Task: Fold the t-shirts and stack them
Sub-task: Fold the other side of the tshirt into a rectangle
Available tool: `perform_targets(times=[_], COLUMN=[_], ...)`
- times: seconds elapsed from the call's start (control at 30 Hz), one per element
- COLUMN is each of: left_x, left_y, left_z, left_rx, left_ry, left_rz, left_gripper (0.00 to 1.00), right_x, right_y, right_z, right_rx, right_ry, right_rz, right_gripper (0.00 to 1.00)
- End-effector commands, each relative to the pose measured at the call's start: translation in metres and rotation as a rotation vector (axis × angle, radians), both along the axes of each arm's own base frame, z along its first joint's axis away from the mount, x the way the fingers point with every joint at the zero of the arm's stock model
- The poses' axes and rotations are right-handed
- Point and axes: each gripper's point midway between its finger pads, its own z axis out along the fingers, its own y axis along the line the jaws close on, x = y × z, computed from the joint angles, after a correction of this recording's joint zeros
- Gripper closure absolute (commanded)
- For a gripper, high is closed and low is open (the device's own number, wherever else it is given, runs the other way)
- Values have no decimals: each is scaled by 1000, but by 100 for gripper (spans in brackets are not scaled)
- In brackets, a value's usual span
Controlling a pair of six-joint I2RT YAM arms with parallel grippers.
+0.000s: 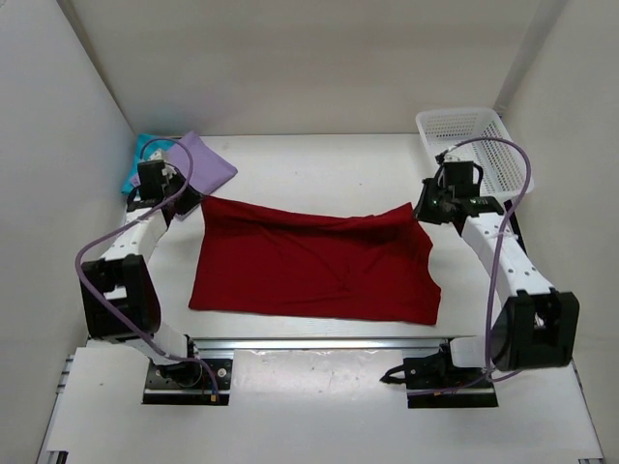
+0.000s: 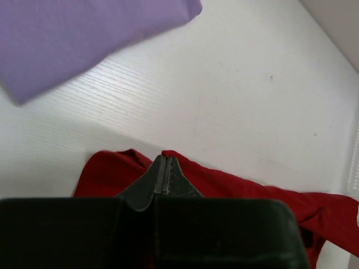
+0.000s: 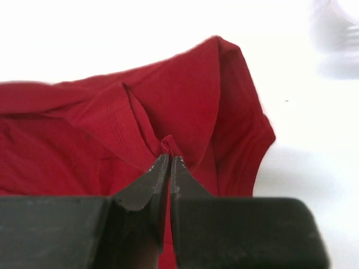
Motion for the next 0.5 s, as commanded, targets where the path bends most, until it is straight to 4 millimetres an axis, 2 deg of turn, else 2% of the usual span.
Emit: perform_targets(times=[0.0, 0.03, 0.07, 0.1, 0.17, 0.2, 0.27, 0.33, 0.4, 0.47], left_x=[-15, -20, -29, -39, -54, -63, -73, -79, -79, -83], left_y=[0, 2, 11, 8, 11, 13, 7, 6, 7, 7], left_z=[29, 29, 23, 14, 2, -6, -11, -14, -2, -1], left_rx=[-18, -27, -31, -34, -42, -67, -162, -190, -176, -157], left_ry=[-83, -84, -77, -66, -60, -51, -52, -49, -73, -77], left_rz=[-8, 2, 26, 20, 38, 61, 62, 61, 60, 69], left_gripper=[100, 100, 100, 100, 100, 100, 100, 100, 100, 100], right_x=[-11, -20, -30, -34, -53, -56, -70, -82, -92, -105], right_y=[-2, -4, -5, -8, -13, -14, -11, -9, -8, -5], right_z=[22, 7, 3, 6, -16, -10, -18, -20, -15, -27], right_rx=[5, 2, 16, 26, 41, 60, 86, 102, 120, 146], right_ry=[-106, -77, -85, -116, -82, -106, -100, -104, -133, -111], right_rz=[-42, -46, -58, -73, -100, -115, -116, -118, -121, -136], right_gripper=[100, 100, 100, 100, 100, 100, 100, 100, 100, 100])
